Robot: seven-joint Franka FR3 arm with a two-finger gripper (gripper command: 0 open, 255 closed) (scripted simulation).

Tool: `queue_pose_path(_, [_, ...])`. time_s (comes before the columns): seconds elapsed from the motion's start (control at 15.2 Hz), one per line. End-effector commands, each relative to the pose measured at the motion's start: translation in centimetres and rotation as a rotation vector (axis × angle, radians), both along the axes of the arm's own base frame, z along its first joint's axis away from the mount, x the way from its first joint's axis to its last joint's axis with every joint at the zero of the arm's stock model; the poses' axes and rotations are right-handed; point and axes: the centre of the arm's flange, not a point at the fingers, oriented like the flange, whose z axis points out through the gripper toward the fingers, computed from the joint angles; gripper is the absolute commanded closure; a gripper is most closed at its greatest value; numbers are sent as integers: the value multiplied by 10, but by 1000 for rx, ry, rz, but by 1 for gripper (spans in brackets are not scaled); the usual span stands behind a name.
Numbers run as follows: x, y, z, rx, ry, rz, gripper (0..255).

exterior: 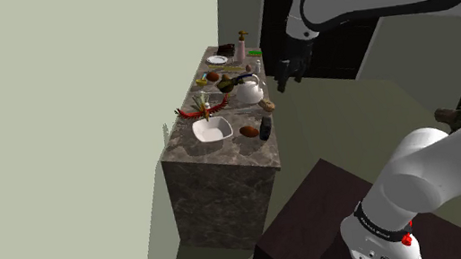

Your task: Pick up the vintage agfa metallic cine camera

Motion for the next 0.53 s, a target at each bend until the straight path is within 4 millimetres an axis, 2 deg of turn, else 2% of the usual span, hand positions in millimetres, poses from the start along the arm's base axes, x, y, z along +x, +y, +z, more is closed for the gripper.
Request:
queue_pose_path(0.0, [14, -9, -23, -2, 3, -24, 0])
queue_pose_path(0.46, [60, -48, -94, -7, 16, -106, 0])
